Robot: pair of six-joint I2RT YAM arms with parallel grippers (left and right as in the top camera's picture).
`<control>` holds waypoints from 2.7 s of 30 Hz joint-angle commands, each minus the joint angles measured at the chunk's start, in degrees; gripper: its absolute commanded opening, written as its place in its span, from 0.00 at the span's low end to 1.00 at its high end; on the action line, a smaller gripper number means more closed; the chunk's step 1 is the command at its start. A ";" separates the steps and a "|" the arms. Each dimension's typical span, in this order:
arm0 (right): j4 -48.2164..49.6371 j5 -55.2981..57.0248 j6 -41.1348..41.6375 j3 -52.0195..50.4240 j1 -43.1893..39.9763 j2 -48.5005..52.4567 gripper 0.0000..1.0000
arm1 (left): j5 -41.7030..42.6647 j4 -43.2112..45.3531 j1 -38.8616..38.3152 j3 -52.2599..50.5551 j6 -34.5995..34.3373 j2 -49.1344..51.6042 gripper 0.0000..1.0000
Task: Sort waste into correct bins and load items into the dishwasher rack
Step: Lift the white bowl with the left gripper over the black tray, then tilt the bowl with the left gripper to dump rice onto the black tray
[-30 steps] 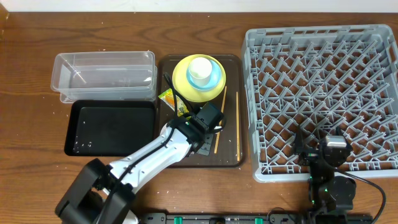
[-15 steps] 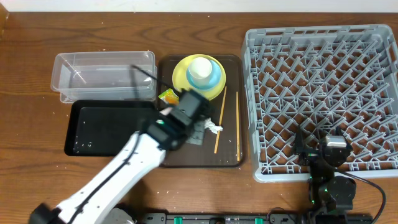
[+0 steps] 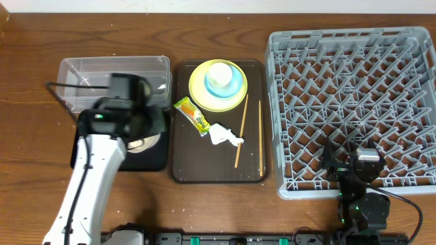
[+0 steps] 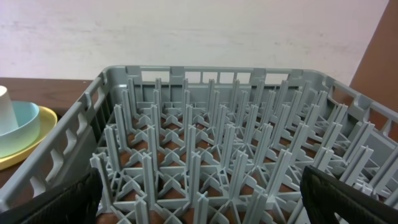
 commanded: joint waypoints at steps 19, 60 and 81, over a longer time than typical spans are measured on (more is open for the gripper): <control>-0.13 0.07 0.98 -0.07 0.04 -0.04 0.99 | 46.80 2.23 24.65 -1.03 15.23 14.12 0.06; -0.13 0.07 0.98 -0.07 0.04 -0.04 0.99 | 77.81 5.27 48.63 -12.11 25.05 18.73 0.06; -0.13 0.07 1.01 -0.07 0.04 -0.04 0.99 | 77.85 -1.40 48.50 -12.11 27.89 17.75 0.07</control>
